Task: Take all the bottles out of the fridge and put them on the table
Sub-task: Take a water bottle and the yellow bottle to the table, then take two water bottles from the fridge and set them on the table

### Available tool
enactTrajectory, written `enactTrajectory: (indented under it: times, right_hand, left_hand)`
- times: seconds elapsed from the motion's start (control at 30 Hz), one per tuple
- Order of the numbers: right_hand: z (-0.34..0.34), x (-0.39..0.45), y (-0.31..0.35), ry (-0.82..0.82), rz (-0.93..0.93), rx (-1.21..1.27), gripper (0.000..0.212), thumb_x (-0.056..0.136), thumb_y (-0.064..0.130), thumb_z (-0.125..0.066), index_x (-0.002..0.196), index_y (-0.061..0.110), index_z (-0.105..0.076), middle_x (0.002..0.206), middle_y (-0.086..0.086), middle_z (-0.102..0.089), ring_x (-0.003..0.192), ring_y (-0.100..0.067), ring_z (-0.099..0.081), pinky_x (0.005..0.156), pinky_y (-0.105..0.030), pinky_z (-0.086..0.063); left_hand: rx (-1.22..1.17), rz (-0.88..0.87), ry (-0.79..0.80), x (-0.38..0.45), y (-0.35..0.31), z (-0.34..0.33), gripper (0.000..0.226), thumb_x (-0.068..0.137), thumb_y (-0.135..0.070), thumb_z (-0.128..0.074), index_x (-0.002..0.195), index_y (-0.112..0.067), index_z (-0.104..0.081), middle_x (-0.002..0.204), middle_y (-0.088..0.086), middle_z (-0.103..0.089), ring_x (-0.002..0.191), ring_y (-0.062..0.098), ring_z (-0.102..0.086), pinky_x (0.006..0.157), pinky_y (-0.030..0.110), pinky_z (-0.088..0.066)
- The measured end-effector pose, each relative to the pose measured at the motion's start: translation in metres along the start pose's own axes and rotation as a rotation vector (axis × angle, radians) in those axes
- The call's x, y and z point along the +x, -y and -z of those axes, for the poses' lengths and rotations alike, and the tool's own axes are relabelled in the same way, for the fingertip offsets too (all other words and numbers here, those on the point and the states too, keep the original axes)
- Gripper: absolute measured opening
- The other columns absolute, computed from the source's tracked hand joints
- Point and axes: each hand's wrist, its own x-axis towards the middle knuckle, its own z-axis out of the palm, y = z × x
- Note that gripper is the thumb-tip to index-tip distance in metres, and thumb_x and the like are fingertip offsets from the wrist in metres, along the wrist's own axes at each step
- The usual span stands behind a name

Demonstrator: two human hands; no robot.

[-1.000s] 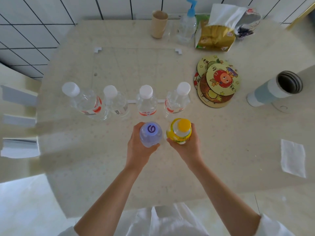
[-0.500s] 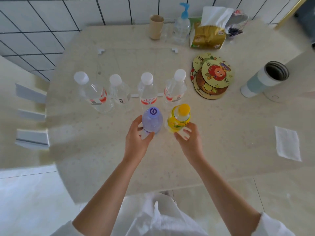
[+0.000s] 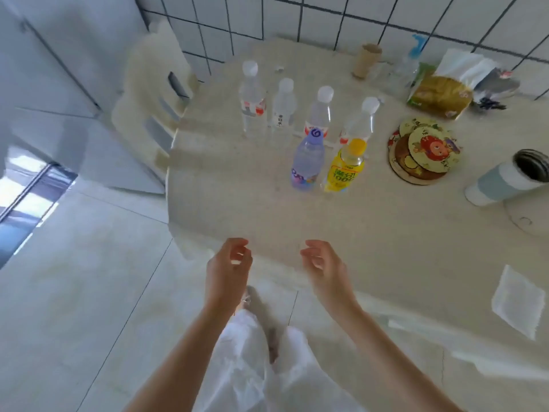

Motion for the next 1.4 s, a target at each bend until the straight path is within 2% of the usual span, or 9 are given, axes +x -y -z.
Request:
enactTrajectory:
  times: [0.13, 0.23, 0.4, 0.47, 0.6, 0.73, 0.9, 1.07, 1.4]
  right_hand:
    - [-0.016, -0.041, 0.01, 0.141, 0.098, -0.012, 0.022, 0.092, 0.01, -0.058, 0.112, 0.019, -0.057, 0.1, 0.006, -0.065, 0.091, 0.001, -0.063, 0.077, -0.002, -0.043]
    - [-0.038, -0.061, 0.015, 0.278, 0.147, -0.065, 0.022, 0.093, 0.015, -0.058, 0.113, 0.023, -0.056, 0.103, 0.013, -0.064, 0.095, 0.005, -0.061, 0.078, -0.004, -0.045]
    - [-0.089, -0.096, 0.026, 0.502, 0.188, -0.16, 0.024, 0.092, 0.015, -0.06, 0.109, 0.03, -0.053, 0.102, 0.01, -0.064, 0.094, 0.004, -0.061, 0.079, -0.006, -0.045]
    - [-0.112, -0.11, 0.032, 0.612, 0.169, -0.222, 0.023, 0.092, 0.017, -0.058, 0.11, 0.03, -0.051, 0.103, 0.008, -0.063, 0.094, 0.004, -0.059, 0.083, -0.011, -0.047]
    - [-0.164, -0.147, 0.047, 0.74, 0.179, -0.309, 0.023, 0.092, 0.018, -0.057, 0.114, 0.025, -0.054, 0.102, 0.01, -0.062, 0.096, -0.001, -0.059, 0.092, -0.032, -0.051]
    - [-0.228, -0.197, 0.071, 0.863, 0.256, -0.383, 0.023, 0.093, 0.021, -0.057, 0.115, 0.026, -0.052, 0.102, 0.011, -0.062, 0.099, -0.002, -0.059, 0.093, -0.032, -0.05]
    - [-0.303, -0.263, 0.096, 0.911, 0.342, -0.393, 0.027, 0.093, 0.022, -0.057, 0.12, 0.024, -0.051, 0.105, 0.009, -0.063, 0.102, -0.001, -0.06, 0.092, -0.027, -0.049]
    - [-0.366, -0.304, 0.119, 0.959, 0.397, -0.416, 0.032, 0.092, 0.025, -0.058, 0.123, 0.024, -0.049, 0.105, 0.01, -0.062, 0.102, -0.001, -0.059, 0.09, -0.022, -0.047]
    - [-0.473, -0.297, 0.174, 0.951, 0.482, -0.448, 0.032, 0.093, 0.026, -0.057, 0.124, 0.025, -0.05, 0.108, 0.012, -0.06, 0.105, -0.001, -0.056, 0.091, -0.018, -0.043]
  left_hand:
    - [-0.018, 0.145, -0.143, -0.064, 0.028, 0.04, 0.019, 0.087, -0.006, -0.061, 0.096, -0.023, -0.064, 0.081, -0.005, -0.069, 0.073, -0.005, -0.062, 0.061, 0.004, -0.042]
    - [-0.031, 0.194, -0.246, -0.099, 0.047, 0.071, 0.02, 0.086, -0.004, -0.061, 0.096, -0.021, -0.065, 0.081, -0.003, -0.069, 0.073, -0.003, -0.063, 0.06, 0.007, -0.045]
    - [-0.087, 0.263, -0.41, -0.153, 0.079, 0.118, 0.026, 0.086, -0.002, -0.063, 0.091, -0.027, -0.063, 0.078, -0.006, -0.067, 0.073, 0.002, -0.063, 0.061, 0.01, -0.048]
    - [-0.09, 0.291, -0.452, -0.173, 0.094, 0.135, 0.026, 0.086, -0.003, -0.063, 0.091, -0.028, -0.062, 0.078, -0.008, -0.066, 0.073, 0.002, -0.062, 0.061, 0.01, -0.048]
    - [-0.099, 0.327, -0.533, -0.212, 0.127, 0.176, 0.022, 0.085, -0.003, -0.064, 0.095, -0.024, -0.064, 0.079, -0.008, -0.067, 0.076, 0.003, -0.063, 0.062, 0.01, -0.047]
    - [-0.136, 0.392, -0.573, -0.256, 0.171, 0.229, 0.022, 0.087, -0.008, -0.063, 0.097, -0.027, -0.063, 0.086, -0.013, -0.068, 0.081, 0.002, -0.064, 0.071, 0.02, -0.053]
    - [-0.124, 0.429, -0.595, -0.303, 0.222, 0.307, 0.024, 0.088, -0.01, -0.063, 0.098, -0.032, -0.06, 0.095, -0.019, -0.067, 0.09, -0.004, -0.064, 0.08, 0.025, -0.055]
    - [-0.118, 0.458, -0.631, -0.319, 0.257, 0.377, 0.018, 0.089, -0.011, -0.061, 0.1, -0.025, -0.064, 0.095, -0.02, -0.068, 0.091, -0.006, -0.063, 0.082, 0.023, -0.054]
    - [-0.152, 0.434, -0.641, -0.252, 0.292, 0.474, 0.02, 0.089, -0.015, -0.062, 0.097, -0.033, -0.061, 0.086, -0.018, -0.071, 0.083, -0.001, -0.067, 0.076, 0.021, -0.055]
